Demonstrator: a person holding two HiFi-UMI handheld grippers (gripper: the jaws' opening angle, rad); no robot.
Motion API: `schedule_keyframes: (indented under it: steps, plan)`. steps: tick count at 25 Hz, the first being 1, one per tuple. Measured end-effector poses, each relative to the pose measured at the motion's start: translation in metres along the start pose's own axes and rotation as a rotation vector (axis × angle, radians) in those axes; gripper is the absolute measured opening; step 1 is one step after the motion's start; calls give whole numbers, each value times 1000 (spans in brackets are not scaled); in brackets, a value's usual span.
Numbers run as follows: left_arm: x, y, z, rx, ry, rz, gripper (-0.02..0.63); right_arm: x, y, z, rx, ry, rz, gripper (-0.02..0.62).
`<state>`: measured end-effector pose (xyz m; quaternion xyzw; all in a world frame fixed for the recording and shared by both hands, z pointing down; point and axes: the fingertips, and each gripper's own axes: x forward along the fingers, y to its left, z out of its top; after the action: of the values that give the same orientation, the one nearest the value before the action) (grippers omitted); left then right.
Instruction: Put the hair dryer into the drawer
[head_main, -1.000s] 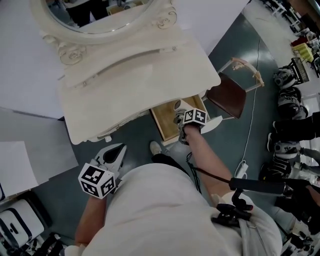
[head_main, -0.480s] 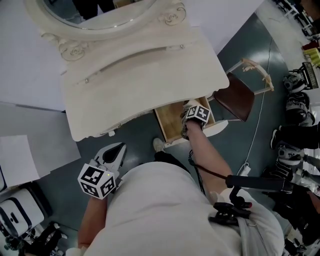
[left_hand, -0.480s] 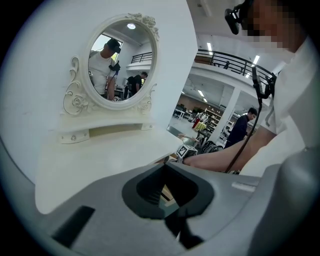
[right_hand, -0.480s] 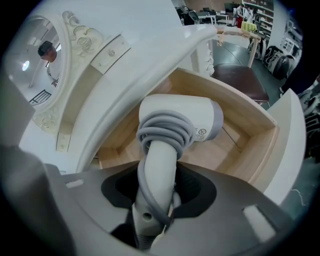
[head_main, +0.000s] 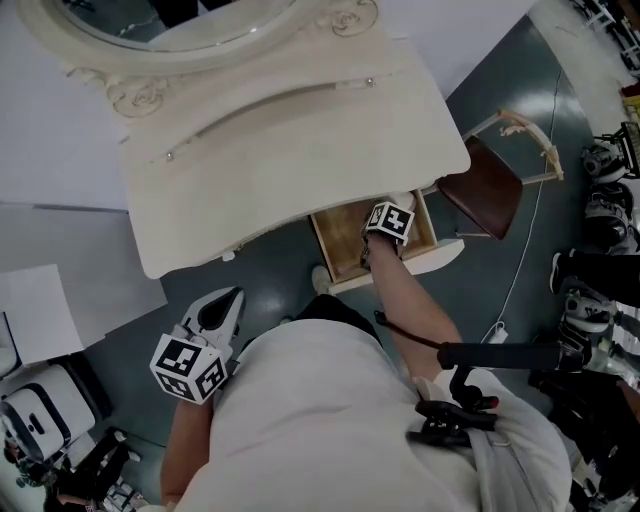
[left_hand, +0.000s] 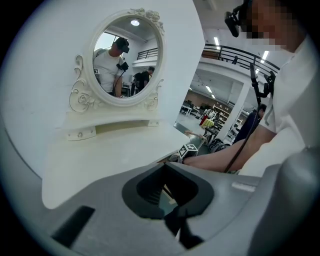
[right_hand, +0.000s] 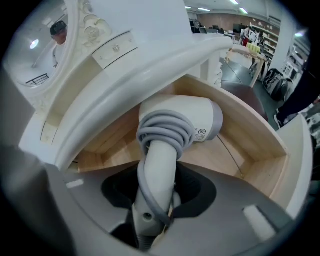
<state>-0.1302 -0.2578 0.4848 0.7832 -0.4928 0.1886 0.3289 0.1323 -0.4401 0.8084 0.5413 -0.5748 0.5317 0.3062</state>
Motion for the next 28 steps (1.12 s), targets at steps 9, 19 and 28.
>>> schedule_keyframes:
  steps: [9,19,28]
  plan:
    - [7,4,-3,-13,43,36,3,10,-4,4,-133,-54,-52,165]
    - [5,7,-5,-20,64,47,3,21,0,-1,-114,-60,-32,175]
    - [1,13,-6,-15,53,30,3,20,-1,0,-45,-61,11,222]
